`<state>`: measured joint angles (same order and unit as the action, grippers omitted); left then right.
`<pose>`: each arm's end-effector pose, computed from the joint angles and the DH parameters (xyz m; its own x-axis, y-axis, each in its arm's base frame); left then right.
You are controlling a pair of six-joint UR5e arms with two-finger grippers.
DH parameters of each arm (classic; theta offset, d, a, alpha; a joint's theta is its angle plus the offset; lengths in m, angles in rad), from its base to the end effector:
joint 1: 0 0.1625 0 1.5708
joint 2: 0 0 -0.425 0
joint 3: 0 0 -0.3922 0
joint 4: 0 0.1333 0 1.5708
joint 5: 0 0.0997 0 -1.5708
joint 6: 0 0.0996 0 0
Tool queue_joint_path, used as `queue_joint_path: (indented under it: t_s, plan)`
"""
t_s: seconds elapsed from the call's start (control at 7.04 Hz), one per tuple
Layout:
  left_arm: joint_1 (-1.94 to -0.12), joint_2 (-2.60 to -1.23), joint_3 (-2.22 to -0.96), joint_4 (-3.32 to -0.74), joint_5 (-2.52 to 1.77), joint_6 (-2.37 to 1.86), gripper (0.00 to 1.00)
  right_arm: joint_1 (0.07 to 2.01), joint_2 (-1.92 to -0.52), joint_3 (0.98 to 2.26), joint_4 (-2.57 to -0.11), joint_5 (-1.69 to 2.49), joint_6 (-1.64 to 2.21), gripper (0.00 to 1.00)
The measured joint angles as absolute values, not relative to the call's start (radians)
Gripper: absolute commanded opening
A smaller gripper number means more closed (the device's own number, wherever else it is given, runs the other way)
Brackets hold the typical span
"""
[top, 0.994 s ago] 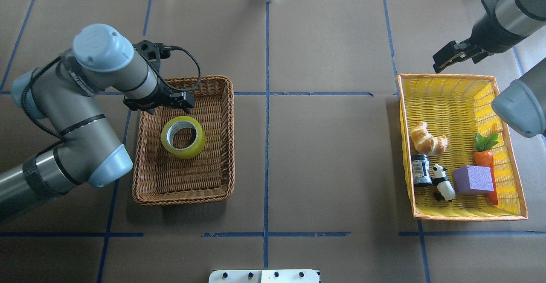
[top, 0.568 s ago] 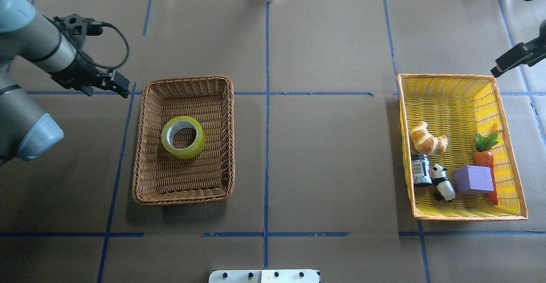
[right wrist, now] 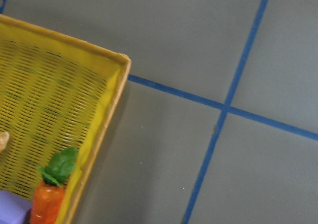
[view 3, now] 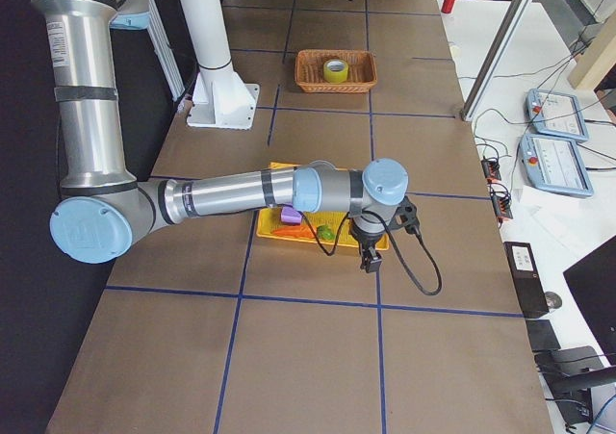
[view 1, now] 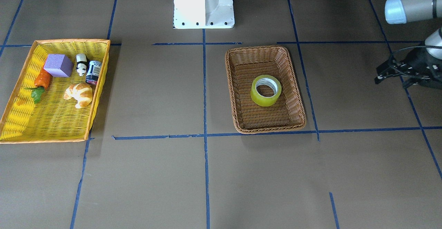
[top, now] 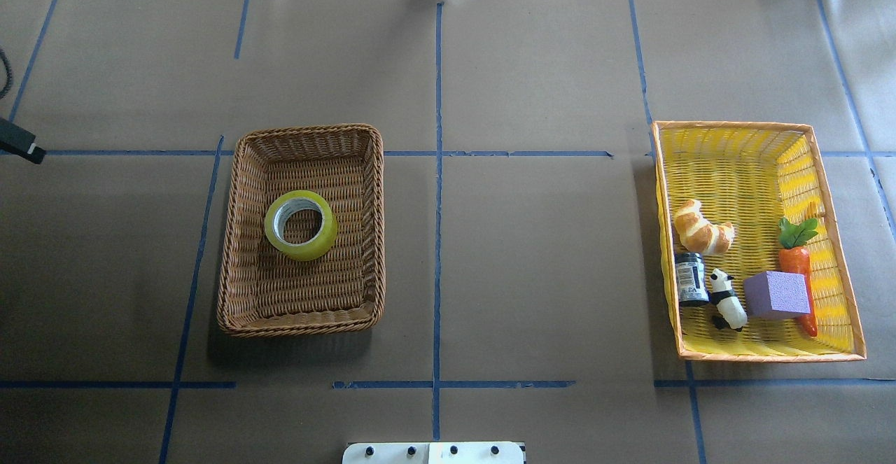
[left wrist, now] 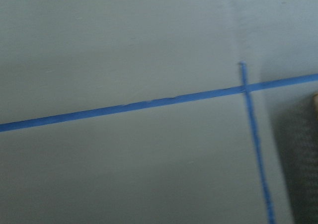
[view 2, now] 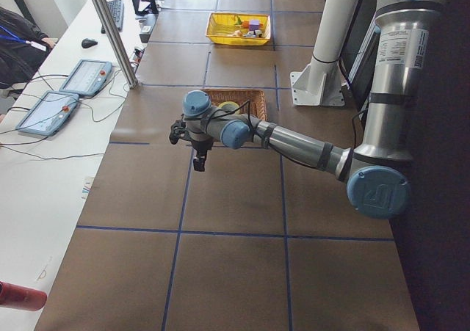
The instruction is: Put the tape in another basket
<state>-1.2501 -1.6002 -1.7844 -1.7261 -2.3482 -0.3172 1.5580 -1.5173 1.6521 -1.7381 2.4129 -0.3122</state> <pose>0.1014 -0.5065 0.5197 0.6518 0.1859 -0.7352 -0.0918 0.9817 0.1669 0.0525 -0.5096 0.6037 0.6300 -0.2920 0.7196 0.2168 0.9559 0.1981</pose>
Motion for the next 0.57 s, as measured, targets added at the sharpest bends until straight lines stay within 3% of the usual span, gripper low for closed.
queue_joint_path:
  t_s: [0.57]
  plan:
    - [-1.399, -1.507, -1.715, -1.716, -2.387, -0.185, 1.00, 1.621, -1.546, 1.574, -1.707, 2.415, -0.293, 1.00]
